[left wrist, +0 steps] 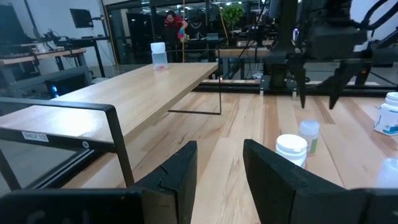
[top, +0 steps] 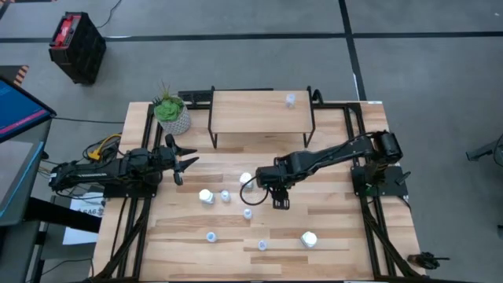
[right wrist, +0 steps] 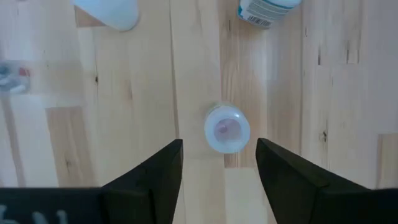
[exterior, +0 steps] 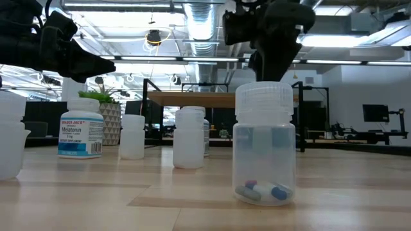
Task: Pick and place medicine bottles onto shelf by color
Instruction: Put the top transparent pill bottle aligned with the other transparent pill bottle on the shelf
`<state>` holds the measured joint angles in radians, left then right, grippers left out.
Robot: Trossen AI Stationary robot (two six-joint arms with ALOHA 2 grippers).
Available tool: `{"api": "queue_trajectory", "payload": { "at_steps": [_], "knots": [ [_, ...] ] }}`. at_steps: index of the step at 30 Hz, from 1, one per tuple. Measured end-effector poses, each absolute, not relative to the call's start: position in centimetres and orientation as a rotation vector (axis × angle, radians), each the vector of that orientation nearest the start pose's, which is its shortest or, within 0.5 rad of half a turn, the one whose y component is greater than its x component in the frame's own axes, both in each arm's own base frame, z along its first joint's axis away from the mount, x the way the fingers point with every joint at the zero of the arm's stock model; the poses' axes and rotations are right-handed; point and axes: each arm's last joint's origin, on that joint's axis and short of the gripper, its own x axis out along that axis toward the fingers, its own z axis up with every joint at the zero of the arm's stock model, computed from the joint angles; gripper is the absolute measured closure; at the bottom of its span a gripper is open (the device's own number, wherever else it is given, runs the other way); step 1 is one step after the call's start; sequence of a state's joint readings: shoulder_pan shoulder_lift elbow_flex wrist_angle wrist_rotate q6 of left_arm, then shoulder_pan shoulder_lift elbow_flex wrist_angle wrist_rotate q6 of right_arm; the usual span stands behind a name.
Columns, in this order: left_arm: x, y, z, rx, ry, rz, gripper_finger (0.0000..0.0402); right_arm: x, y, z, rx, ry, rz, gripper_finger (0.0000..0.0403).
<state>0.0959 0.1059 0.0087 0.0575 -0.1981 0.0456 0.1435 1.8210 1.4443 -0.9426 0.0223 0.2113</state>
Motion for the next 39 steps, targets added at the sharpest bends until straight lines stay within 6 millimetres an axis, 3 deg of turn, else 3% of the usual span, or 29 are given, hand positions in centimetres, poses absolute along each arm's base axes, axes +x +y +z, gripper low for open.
{"api": "queue_trajectory", "payload": {
  "at_steps": [15, 29, 39],
  "knots": [
    [10.2, 1.5, 16.4, 0.049, 0.047, 0.290, 0.0281, 35.9, 5.0, 23.2, 0.079, 1.278, -0.072, 0.0180],
    [10.2, 1.5, 16.4, 0.049, 0.047, 0.287, 0.0281, 35.3, 4.9, 21.0, 0.098, 1.307, -0.094, 0.0180],
    [10.2, 1.5, 16.4, 0.048, 0.047, 0.288, 0.0281, 35.5, 4.9, 21.0, 0.097, 1.284, -0.087, 0.0180]
  ]
}}
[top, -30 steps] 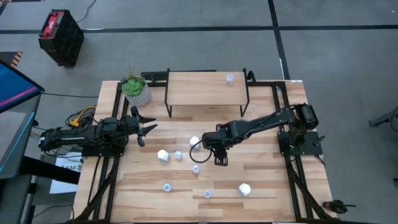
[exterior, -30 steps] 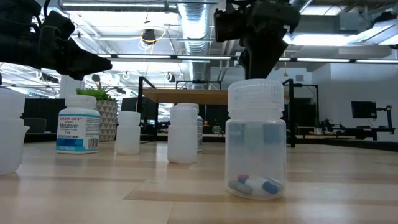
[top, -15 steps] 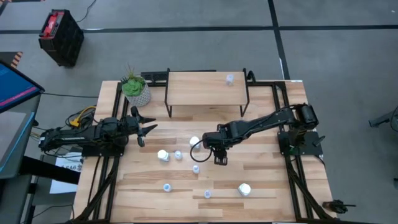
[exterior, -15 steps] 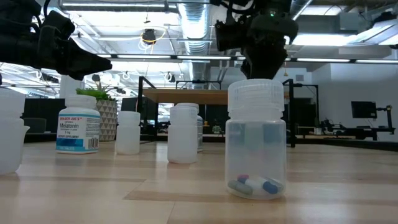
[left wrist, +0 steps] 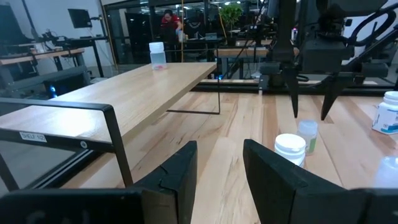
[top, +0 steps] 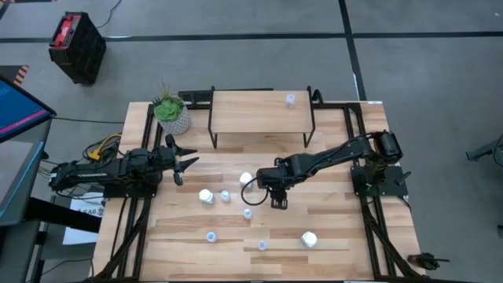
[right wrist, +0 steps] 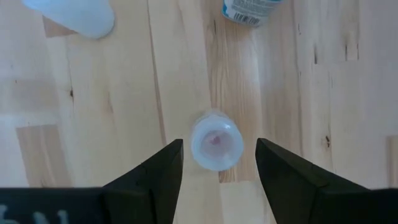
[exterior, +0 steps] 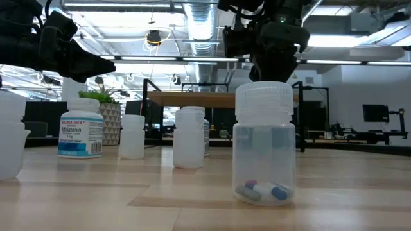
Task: Pick and place medicine bottles onto shelf by color
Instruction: Put the top transparent pill bottle aligned with the other transparent pill bottle on the shelf
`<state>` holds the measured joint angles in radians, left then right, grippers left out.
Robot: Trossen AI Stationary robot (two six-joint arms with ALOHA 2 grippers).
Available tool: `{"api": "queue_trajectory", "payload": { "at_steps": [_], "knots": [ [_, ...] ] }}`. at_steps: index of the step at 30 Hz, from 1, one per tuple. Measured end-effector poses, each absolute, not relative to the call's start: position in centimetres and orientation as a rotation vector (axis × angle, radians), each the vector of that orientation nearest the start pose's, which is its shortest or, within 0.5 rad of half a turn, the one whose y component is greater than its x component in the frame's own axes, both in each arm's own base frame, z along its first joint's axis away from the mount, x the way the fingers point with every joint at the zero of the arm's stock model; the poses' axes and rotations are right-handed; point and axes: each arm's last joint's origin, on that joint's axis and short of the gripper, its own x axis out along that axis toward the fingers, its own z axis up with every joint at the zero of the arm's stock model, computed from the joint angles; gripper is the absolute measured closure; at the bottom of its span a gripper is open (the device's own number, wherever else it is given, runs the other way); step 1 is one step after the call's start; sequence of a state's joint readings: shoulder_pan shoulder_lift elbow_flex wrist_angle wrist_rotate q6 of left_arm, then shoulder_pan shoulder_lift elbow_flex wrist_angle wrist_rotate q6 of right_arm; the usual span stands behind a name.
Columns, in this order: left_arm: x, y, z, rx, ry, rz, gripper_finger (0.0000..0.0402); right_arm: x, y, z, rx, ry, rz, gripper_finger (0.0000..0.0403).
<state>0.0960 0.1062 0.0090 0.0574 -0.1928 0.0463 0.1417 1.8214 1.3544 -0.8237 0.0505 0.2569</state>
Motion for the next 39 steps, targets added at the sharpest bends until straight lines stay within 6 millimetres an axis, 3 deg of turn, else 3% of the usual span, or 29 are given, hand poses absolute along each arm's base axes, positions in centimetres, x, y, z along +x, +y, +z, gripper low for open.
{"api": "queue_trajectory", "payload": {
  "at_steps": [8, 39],
  "knots": [
    [10.2, 1.5, 16.4, 0.048, 0.047, 0.288, 0.0281, 35.1, 4.9, 19.5, 0.102, 1.277, -0.089, 0.0180],
    [10.2, 1.5, 16.4, 0.046, 0.046, 0.289, 0.0281, 35.4, 4.8, 19.4, 0.036, 1.243, -0.035, 0.0180]
  ]
}}
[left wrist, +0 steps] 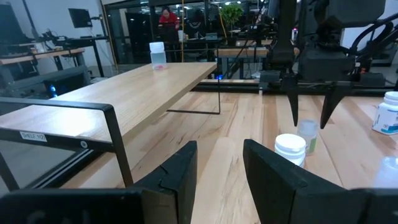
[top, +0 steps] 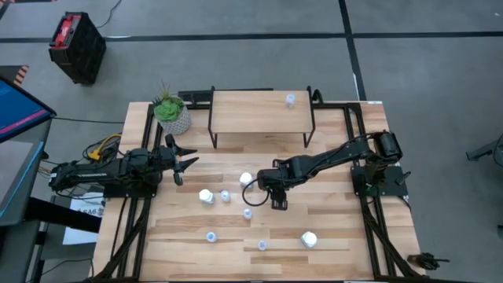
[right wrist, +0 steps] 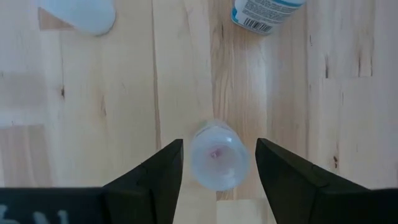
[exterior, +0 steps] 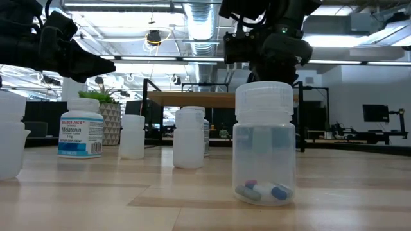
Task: Pick and place medicine bottles onto shelf by color
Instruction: Put the top transparent pill bottle aligned with the other transparent pill bottle on the shelf
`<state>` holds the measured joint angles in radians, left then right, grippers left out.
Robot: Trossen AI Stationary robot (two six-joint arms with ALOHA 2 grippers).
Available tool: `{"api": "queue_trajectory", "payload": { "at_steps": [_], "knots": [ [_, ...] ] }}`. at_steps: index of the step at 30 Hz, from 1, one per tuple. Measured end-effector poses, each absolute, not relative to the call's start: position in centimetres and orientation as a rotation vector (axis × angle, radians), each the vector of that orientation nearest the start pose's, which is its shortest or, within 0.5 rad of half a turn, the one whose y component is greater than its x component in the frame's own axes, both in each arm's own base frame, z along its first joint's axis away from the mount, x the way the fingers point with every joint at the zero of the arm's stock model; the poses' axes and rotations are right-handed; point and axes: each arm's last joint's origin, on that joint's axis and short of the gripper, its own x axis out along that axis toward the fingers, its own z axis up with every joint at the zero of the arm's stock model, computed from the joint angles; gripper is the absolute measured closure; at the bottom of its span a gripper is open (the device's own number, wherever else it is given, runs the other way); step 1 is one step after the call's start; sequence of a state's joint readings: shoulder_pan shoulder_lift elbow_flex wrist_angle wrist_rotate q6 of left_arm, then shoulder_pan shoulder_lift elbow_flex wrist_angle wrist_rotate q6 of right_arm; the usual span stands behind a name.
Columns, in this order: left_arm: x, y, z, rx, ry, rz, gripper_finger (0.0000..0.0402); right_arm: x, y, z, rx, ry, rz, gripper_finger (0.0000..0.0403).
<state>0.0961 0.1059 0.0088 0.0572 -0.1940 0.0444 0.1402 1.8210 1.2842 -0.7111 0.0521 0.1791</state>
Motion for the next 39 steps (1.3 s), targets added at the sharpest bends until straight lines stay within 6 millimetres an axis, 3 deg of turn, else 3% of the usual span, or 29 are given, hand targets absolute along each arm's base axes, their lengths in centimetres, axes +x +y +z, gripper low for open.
{"api": "queue_trajectory", "payload": {
  "at_steps": [11, 18, 25, 32, 39],
  "knots": [
    [10.2, 1.5, 16.4, 0.046, 0.047, 0.285, 0.0281, 36.1, 4.7, 16.5, 0.040, 1.331, -0.033, 0.0187],
    [10.2, 1.5, 16.3, 0.046, 0.047, 0.285, 0.0281, 35.8, 4.4, 17.0, 0.052, 1.335, -0.040, 0.0225],
    [10.2, 1.5, 16.3, 0.046, 0.047, 0.285, 0.0281, 35.7, 4.3, 17.7, 0.077, 1.349, -0.061, 0.0234],
    [10.2, 1.5, 16.3, 0.046, 0.047, 0.285, 0.0281, 36.6, 3.5, 21.8, 0.006, 1.381, -0.016, 0.0254],
    [10.2, 1.5, 16.3, 0.046, 0.047, 0.285, 0.0281, 37.0, -0.3, 28.3, -0.018, 1.383, -0.023, 0.0249]
  ]
}}
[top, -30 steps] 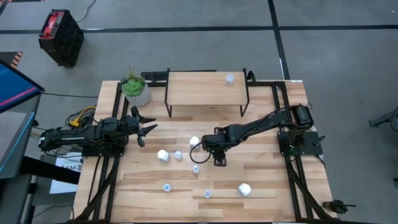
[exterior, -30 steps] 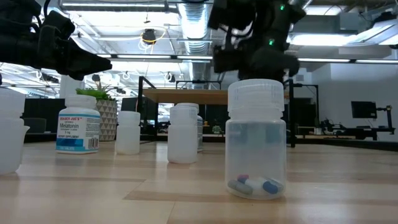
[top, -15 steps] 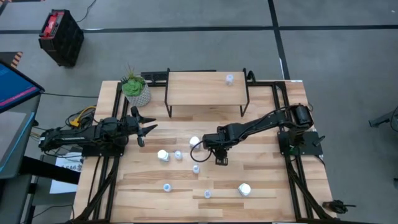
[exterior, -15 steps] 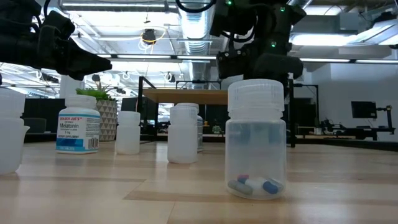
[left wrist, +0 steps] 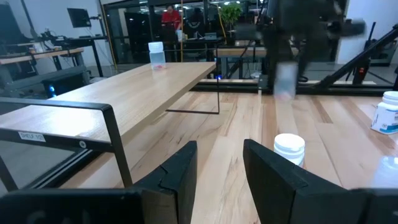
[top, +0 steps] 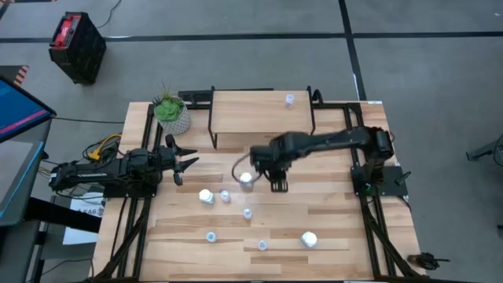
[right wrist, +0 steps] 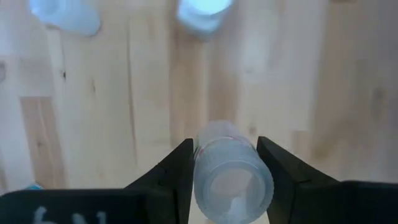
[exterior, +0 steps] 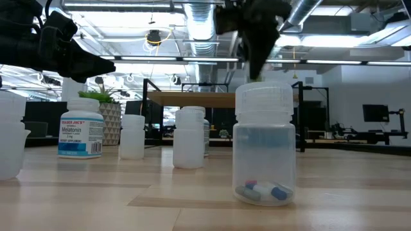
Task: Pick and place medicine bottles onto shelf by color
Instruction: Put the top transparent pill bottle aligned with the other transparent pill bottle on the shelf
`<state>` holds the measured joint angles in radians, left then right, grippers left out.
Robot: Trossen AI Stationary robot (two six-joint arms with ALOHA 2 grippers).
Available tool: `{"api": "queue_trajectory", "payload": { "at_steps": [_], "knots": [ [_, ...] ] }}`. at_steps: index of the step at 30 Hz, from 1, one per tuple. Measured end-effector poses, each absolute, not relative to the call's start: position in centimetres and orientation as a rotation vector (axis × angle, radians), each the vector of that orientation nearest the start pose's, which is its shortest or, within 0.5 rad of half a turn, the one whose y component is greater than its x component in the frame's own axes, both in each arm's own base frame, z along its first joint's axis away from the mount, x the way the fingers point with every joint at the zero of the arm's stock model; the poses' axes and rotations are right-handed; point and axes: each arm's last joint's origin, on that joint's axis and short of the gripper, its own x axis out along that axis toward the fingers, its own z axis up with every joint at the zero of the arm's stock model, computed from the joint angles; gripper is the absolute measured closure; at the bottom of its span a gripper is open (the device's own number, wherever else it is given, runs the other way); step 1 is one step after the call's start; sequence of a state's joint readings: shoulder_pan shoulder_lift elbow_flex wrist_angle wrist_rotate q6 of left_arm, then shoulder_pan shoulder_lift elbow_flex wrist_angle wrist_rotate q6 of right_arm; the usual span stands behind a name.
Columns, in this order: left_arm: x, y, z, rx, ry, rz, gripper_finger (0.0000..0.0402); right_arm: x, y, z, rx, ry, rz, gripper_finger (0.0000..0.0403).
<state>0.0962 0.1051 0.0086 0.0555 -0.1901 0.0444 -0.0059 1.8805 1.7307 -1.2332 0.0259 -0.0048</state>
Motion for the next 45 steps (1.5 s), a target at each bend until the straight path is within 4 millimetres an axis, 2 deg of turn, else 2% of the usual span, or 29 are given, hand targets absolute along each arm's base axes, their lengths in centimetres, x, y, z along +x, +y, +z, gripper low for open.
{"api": "queue_trajectory", "payload": {
  "at_steps": [4, 8, 15, 20, 26, 31, 37, 45],
  "knots": [
    [10.2, 1.5, 16.3, 0.046, 0.047, 0.285, 0.0281, 36.3, -3.7, 31.6, 0.003, 1.376, -0.067, 0.0252],
    [10.2, 1.5, 16.3, 0.046, 0.047, 0.285, 0.0281, 35.5, -8.0, 33.6, 0.114, 1.334, -0.197, 0.0249],
    [10.2, 1.5, 16.3, 0.046, 0.047, 0.285, 0.0281, 33.0, -15.2, 33.9, 0.464, 1.280, -0.558, 0.0242],
    [10.2, 1.5, 16.3, 0.046, 0.047, 0.285, 0.0281, 31.6, -18.5, 33.8, 0.538, 1.229, -0.668, 0.0248],
    [10.2, 1.5, 16.3, 0.046, 0.047, 0.285, 0.0281, 30.7, -20.0, 33.8, 0.572, 1.223, -0.711, 0.0241],
    [10.2, 1.5, 16.3, 0.046, 0.047, 0.285, 0.0281, 30.7, -20.0, 33.3, 0.573, 1.236, -0.711, 0.0242],
    [10.2, 1.5, 16.3, 0.042, 0.047, 0.285, 0.0281, 30.7, -20.1, 31.7, 0.598, 1.267, -0.725, 0.0239],
    [10.2, 1.5, 16.3, 0.042, 0.046, 0.285, 0.0281, 31.0, -20.4, 31.8, 0.596, 1.216, -0.732, 0.0225]
  ]
}}
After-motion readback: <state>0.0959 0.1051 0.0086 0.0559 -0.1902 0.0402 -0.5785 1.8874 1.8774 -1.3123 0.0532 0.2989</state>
